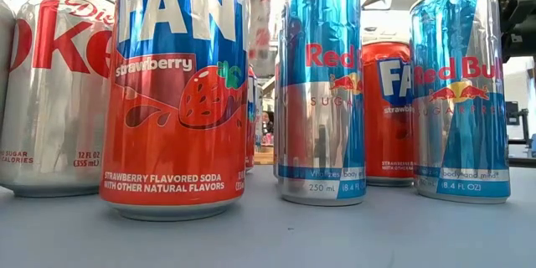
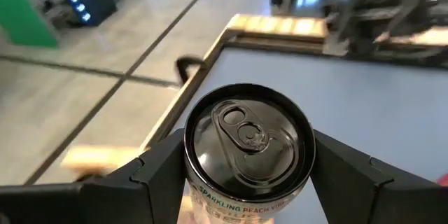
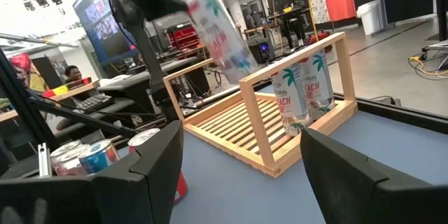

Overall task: Place canned beverage on shelf
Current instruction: Put the white pink soda can on the shelf aligned with the other white pink soda cans

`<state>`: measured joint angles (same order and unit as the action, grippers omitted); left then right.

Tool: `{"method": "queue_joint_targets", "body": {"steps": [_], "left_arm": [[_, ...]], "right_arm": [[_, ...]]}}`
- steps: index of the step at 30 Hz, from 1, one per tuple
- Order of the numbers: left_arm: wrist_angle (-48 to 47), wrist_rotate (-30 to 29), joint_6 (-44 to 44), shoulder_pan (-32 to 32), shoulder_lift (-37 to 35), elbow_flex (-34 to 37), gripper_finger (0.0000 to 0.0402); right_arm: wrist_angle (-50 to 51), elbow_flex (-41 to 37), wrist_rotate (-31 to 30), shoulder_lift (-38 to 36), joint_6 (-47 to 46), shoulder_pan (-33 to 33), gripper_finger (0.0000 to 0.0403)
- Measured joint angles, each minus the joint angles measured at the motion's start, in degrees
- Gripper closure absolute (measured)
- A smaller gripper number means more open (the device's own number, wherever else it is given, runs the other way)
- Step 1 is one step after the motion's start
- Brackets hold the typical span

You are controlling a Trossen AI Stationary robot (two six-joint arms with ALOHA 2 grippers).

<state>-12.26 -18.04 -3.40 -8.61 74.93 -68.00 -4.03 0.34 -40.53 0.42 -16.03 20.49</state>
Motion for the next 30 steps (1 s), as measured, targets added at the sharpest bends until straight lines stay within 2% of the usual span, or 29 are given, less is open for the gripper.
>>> {"method": "queue_joint_targets", "body": {"steps": [5, 10, 13, 18, 25, 30], "left_arm": [[10.02, 5.05, 2.04, -3.58, -5.14, 10.59, 0.0165], [15.79, 12.46, 4.29, -6.67, -4.90, 16.21, 0.0165], [15.78, 15.71, 1.97, -8.05, -3.67, 16.72, 0.0165], [15.95, 25.15, 0.07, -11.82, -1.49, 16.72, 0.0165], [17.00, 32.11, -1.95, -17.19, 0.34, 16.72, 0.0165], [17.04, 33.26, -2.01, -18.91, 0.16, 16.69, 0.0165]], "right_arm": [[0.00, 0.01, 0.01, -0.01, 0.06, 0.00, 0.0128], [0.00, 0.01, 0.00, 0.00, 0.04, 0.00, 0.0128], [0.00, 0.01, -0.01, 0.00, 0.02, 0.00, 0.0128], [0.00, 0.02, 0.00, 0.00, 0.00, 0.00, 0.0128], [0.00, 0.01, -0.01, 0.00, 0.00, 0.00, 0.0128], [-0.02, 0.00, -0.03, -0.02, 0.00, 0.00, 0.0128]]}}
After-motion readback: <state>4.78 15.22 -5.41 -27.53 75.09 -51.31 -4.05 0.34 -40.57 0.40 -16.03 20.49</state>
